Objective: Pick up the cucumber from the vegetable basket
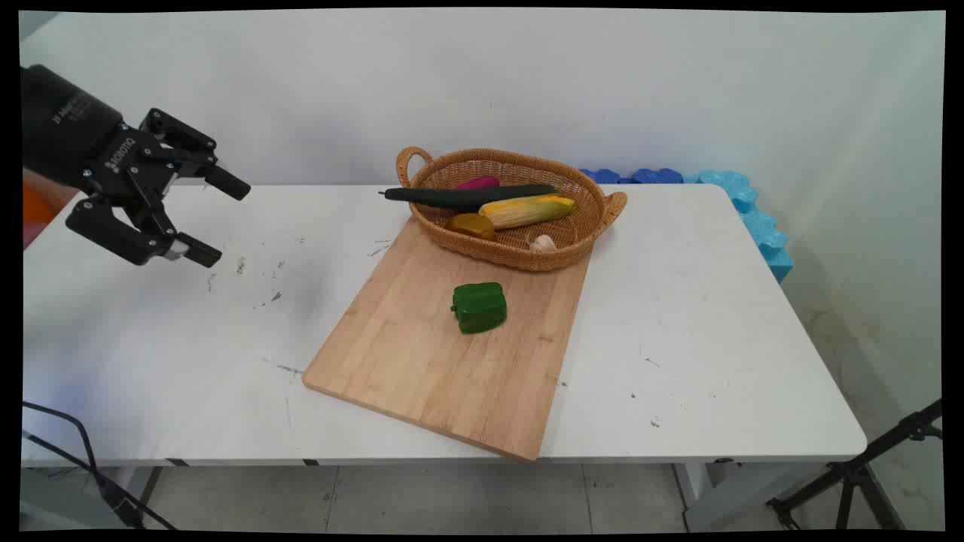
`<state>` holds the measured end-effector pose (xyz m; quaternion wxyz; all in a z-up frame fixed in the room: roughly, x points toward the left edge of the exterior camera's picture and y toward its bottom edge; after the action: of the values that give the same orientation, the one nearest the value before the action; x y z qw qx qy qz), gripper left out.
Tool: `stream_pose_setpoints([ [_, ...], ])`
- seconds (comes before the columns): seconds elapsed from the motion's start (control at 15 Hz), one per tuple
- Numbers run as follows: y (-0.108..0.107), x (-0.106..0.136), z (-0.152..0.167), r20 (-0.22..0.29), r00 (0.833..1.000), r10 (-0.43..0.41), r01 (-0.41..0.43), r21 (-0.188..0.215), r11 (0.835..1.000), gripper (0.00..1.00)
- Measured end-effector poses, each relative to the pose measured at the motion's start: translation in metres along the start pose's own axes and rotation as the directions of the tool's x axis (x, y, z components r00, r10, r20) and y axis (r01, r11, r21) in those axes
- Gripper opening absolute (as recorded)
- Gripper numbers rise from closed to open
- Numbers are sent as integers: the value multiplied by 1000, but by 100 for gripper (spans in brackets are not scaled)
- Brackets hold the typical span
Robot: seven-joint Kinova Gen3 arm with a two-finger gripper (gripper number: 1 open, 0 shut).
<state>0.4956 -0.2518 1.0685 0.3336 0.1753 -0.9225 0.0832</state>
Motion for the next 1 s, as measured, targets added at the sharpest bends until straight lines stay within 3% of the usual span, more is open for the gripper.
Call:
stream_pose_setpoints([
  [0.53, -2, 12, 9, -5, 1000, -19, 19, 13, 1000, 100],
  [1.0, -17, 48, 30, 4, 998, -68, 67, 73, 995, 100],
])
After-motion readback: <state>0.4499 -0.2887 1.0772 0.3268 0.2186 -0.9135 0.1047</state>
